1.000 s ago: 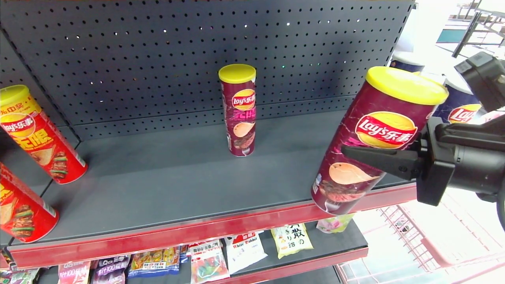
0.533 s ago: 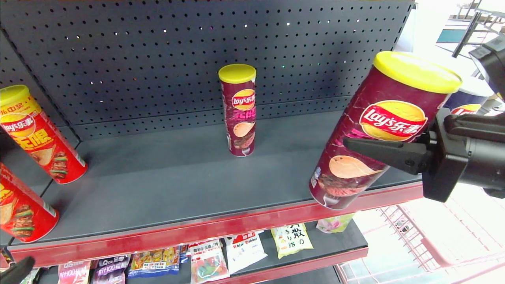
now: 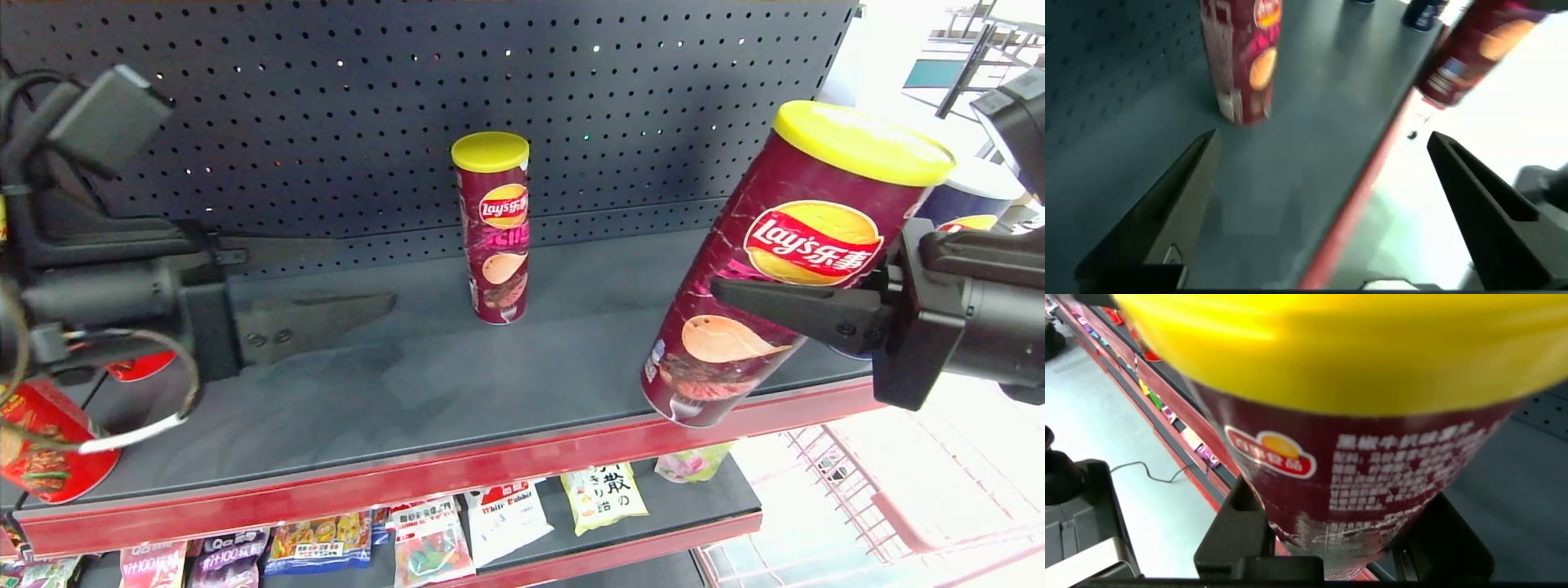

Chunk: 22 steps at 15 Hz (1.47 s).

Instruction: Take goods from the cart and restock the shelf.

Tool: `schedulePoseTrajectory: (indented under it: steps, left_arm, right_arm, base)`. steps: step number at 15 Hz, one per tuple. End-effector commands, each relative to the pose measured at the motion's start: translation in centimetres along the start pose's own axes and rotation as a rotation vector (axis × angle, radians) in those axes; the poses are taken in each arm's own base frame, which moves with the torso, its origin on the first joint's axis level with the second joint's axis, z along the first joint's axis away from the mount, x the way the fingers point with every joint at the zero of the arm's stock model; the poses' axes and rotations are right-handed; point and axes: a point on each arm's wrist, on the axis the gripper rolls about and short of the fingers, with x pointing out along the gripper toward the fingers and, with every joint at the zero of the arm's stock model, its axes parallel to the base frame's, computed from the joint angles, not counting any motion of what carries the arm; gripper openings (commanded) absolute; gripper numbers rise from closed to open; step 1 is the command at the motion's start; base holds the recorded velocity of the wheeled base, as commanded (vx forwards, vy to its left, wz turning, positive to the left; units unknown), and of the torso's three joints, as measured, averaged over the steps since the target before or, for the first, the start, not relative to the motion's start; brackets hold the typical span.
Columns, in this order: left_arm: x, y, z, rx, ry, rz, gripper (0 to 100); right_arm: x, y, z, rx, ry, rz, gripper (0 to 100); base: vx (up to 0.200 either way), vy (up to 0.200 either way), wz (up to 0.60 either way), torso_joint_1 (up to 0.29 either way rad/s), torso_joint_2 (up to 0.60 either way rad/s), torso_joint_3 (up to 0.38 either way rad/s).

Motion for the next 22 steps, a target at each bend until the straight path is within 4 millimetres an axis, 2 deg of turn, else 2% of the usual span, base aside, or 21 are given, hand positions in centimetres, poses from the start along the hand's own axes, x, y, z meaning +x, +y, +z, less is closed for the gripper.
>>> schedulePoseTrajectory:
  steps: [1,4,10,11,12,13,20,22]
  left_arm:
    - [7.7,3.4,-0.4,-0.006,0.060,0.009,100]
    - [10.1,4.7,0.3,-0.001,0.050,0.014,100]
    - [13.1,6.4,1.3,0.027,-0.001,0.035,100]
    - [13.1,6.4,1.3,0.027,-0.001,0.035,100]
    - [14.7,7.2,1.7,0.052,-0.053,0.040,100]
    - [15.2,7.4,1.8,0.060,-0.068,0.042,100]
    - [16.6,6.6,1.7,0.062,-0.065,0.018,100]
    - [17.6,6.6,1.6,0.064,-0.064,0.028,100]
  right_arm:
    - [0.1,0.0,-0.1,0.001,0.003,0.000,0]
    - [0.1,-0.1,-0.1,0.002,0.005,-0.014,0]
    - [0.1,-0.1,-0.2,0.007,0.009,-0.017,0]
    - [0.1,-0.1,-0.2,0.007,0.009,-0.017,0]
    - [0.1,-0.1,-0.3,0.008,0.012,-0.016,0]
    - [0.1,-0.1,-0.3,0.008,0.012,-0.016,0]
    - [0.0,-0.4,-0.4,0.012,0.016,-0.030,0]
    - [0.0,-0.4,-0.4,0.013,0.016,-0.031,0]
  base:
    - [0.000,0.000,0.00,0.000,0.00,0.000]
    - [0.000,0.000,0.00,0.000,0.00,0.000]
    - [0.000,0.000,0.00,0.000,0.00,0.000]
    - [0.000,0.000,0.00,0.000,0.00,0.000]
    - [0.000,0.000,0.00,0.000,0.00,0.000]
    - [0.000,0.000,0.00,0.000,0.00,0.000]
    - [0.000,0.000,0.00,0.000,0.00,0.000]
    - [0.000,0.000,0.00,0.000,0.00,0.000]
